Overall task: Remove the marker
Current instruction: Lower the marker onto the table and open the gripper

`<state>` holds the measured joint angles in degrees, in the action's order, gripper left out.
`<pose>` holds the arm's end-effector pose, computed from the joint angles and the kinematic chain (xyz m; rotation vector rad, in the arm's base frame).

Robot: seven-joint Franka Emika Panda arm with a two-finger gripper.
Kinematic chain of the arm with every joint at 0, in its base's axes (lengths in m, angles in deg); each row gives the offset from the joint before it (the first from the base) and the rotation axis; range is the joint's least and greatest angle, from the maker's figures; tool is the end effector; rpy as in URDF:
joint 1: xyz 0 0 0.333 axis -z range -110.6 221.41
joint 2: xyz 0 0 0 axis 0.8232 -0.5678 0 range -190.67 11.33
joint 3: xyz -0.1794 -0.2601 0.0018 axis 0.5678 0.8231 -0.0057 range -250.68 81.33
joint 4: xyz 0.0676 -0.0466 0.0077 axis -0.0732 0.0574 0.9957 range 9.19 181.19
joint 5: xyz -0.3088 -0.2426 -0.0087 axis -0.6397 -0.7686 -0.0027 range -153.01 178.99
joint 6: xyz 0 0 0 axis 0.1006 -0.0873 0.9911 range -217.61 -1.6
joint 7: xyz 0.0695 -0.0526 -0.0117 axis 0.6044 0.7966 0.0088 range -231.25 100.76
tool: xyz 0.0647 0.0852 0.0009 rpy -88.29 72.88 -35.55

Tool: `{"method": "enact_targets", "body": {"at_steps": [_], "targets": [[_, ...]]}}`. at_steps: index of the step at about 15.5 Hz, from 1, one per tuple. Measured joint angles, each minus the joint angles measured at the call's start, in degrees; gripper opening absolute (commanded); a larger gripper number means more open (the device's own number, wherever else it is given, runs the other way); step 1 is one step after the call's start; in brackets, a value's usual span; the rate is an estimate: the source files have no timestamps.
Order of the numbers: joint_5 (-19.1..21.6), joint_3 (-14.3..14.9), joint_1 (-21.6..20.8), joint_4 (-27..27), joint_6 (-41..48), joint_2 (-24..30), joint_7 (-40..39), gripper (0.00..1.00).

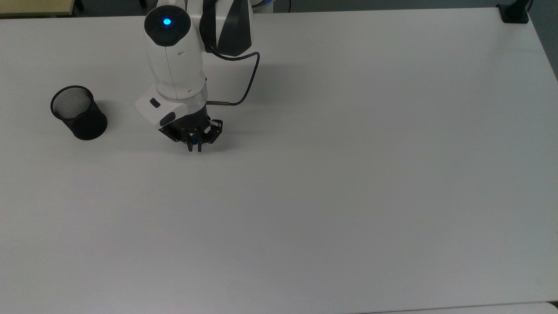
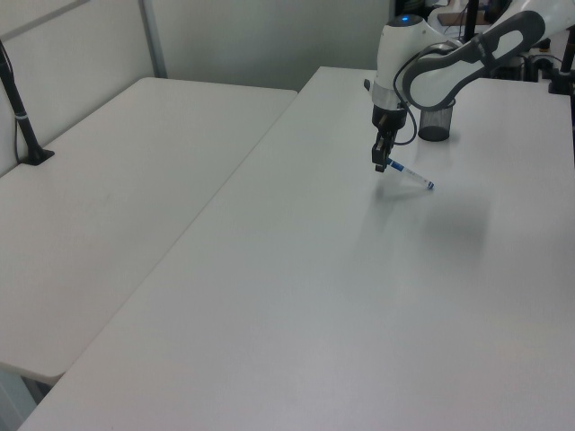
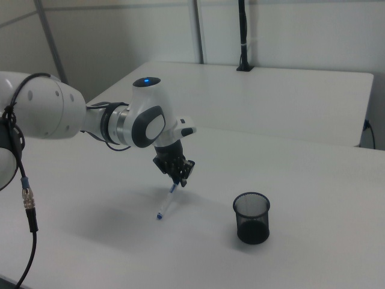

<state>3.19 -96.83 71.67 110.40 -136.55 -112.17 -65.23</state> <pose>0.6480 -0.0594 0.3322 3.0813 0.0290 0.1830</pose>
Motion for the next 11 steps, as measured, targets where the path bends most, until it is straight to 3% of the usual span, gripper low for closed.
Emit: {"method": "enact_targets", "body": {"at_steps": [4,11], "targets": [[-0.1,0.0,0.0,0.0,-0.2,0.0,0.5,1.0],[-0.1,0.0,0.0,-0.7,0.1,1.8,0.7,1.0]]}}
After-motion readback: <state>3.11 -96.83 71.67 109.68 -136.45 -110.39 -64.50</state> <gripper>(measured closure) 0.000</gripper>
